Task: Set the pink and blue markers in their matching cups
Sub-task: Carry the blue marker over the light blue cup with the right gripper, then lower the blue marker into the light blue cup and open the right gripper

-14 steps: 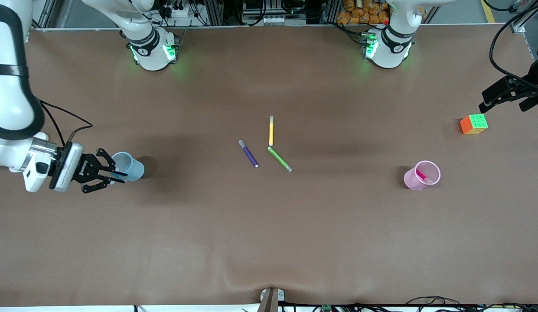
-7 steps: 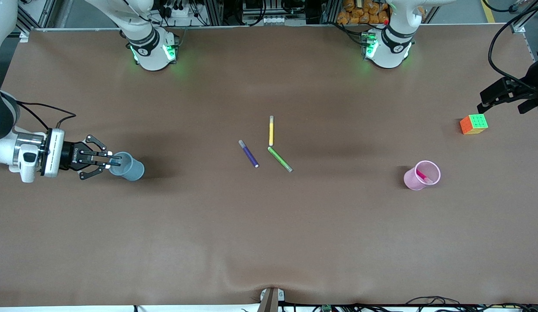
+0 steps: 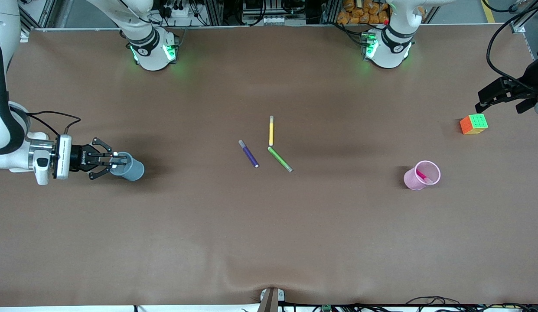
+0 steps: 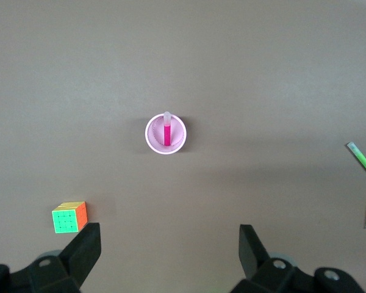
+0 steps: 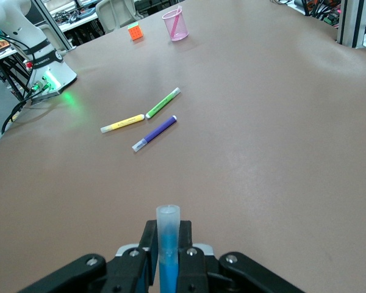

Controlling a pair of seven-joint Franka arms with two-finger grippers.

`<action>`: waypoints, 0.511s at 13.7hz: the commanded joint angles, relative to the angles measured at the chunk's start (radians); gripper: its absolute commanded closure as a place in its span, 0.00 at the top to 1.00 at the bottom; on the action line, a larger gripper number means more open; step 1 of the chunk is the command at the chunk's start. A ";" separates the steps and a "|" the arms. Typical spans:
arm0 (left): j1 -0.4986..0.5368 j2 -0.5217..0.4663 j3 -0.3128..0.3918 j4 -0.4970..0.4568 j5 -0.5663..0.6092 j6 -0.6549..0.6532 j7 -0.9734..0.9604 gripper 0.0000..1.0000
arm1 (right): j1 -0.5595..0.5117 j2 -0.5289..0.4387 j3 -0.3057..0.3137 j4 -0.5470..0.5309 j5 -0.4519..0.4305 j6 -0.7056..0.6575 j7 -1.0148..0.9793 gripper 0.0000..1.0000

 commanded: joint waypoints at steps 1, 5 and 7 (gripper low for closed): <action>0.003 0.005 -0.003 0.015 -0.006 -0.019 0.001 1.00 | -0.029 0.004 0.015 -0.022 0.029 -0.005 -0.051 0.00; 0.004 0.006 -0.001 0.015 -0.006 -0.019 0.003 1.00 | -0.040 0.023 0.014 -0.020 0.028 -0.002 -0.056 0.99; 0.001 0.006 -0.001 0.015 -0.006 -0.019 0.003 1.00 | -0.044 0.018 0.014 -0.017 0.024 -0.001 -0.025 1.00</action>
